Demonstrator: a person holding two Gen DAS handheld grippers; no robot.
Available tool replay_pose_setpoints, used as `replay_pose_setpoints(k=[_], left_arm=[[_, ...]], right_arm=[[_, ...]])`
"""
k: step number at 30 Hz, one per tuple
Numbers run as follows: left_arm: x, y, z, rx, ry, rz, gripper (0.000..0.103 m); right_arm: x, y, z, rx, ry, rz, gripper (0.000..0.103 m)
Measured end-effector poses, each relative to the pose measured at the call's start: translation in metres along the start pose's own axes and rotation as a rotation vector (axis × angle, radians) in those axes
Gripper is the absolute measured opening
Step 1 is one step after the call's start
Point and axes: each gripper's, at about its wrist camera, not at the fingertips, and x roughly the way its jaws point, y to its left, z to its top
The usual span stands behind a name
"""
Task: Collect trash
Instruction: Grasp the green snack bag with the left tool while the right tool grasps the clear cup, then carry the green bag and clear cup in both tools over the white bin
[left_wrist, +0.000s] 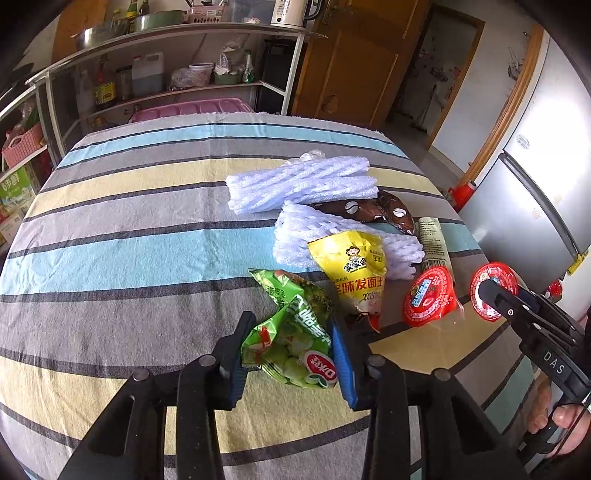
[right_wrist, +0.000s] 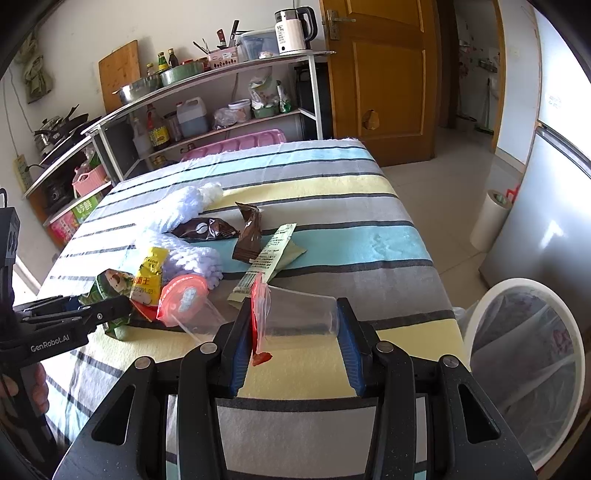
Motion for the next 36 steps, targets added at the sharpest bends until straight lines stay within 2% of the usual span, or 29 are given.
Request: replay_pose_setpoints(k=[9,15,19,27,34,36], left_arm=[[-0.026,-0.003,0.001,0.009,-0.068,-0.004,0.038],[-0.046,-0.016,0.004,0.050,-0.113,-0.002,0.038],[-0.056,-0.031,0.008,0.083,-0.136,-0.030,0.038],[-0.057,-0.080,0.016,0.181,-0.152,-0.103,0.038],[-0.044,-0.139,0.017,0.286,-0.146,-0.153,0.038],[-0.041,-0.158,0.016,0.325,-0.153,-0.147,0.038]], right_arm=[[-0.012,0.002,-0.004,0.002,-0.026,0.001,0.043],[-0.026,-0.001,-0.006,0.010,-0.051,-0.004,0.043],[-0.039,-0.007,-0.008,0.027,-0.074,-0.013,0.043],[-0.070,-0.027,-0.009,0.059,-0.130,-0.064,0.043],[-0.099,-0.063,-0.018,0.117,-0.165,-0.142,0.043],[-0.106,-0.075,-0.021,0.136,-0.169,-0.165,0.043]])
